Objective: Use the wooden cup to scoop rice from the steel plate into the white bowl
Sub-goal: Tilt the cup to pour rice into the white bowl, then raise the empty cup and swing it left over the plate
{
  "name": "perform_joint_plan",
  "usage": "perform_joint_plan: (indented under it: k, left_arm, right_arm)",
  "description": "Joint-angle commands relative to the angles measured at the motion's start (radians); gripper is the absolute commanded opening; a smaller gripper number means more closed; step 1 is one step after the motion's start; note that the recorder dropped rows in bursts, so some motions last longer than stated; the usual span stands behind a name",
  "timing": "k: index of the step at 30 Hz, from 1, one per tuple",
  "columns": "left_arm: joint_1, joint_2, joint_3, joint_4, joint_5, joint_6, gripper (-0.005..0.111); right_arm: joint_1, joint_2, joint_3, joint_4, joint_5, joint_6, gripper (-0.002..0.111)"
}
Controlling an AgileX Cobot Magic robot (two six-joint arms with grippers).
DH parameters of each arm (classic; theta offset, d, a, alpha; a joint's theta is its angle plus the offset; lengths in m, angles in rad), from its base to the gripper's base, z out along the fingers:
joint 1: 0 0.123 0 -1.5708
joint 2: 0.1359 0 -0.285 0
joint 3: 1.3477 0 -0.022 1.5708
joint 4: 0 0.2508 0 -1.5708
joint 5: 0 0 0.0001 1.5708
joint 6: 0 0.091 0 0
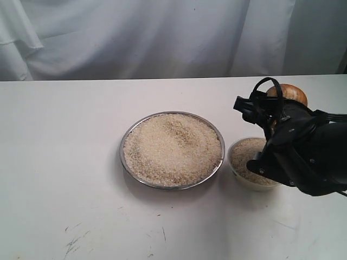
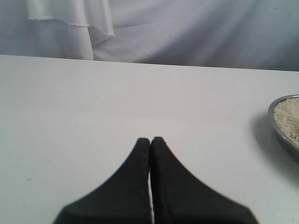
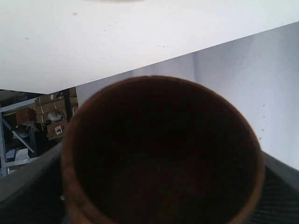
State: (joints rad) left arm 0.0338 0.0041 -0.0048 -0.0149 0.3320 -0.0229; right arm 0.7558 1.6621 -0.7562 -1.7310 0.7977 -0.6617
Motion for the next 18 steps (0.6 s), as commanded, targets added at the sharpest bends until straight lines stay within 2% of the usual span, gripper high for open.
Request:
perform_joint_plan:
  k: [1, 16, 18]
  left_arm:
    - [0.002, -0.004, 0.005, -0.002, -0.013, -0.001, 0.000]
    - [0.002, -0.004, 0.005, -0.002, -0.013, -0.001, 0.000]
    - [0.002, -0.004, 0.005, -0.002, -0.013, -0.001, 0.000]
  right_arm:
    - [0.002, -0.008, -0.010, -0.013, 0.046, 0.004, 0.000]
    - [0.033, -0.008, -0.043, -0.013, 0.097, 0.009, 0.000]
    - [0.030, -0.008, -0.052, -0.013, 0.065, 0.120, 0.000]
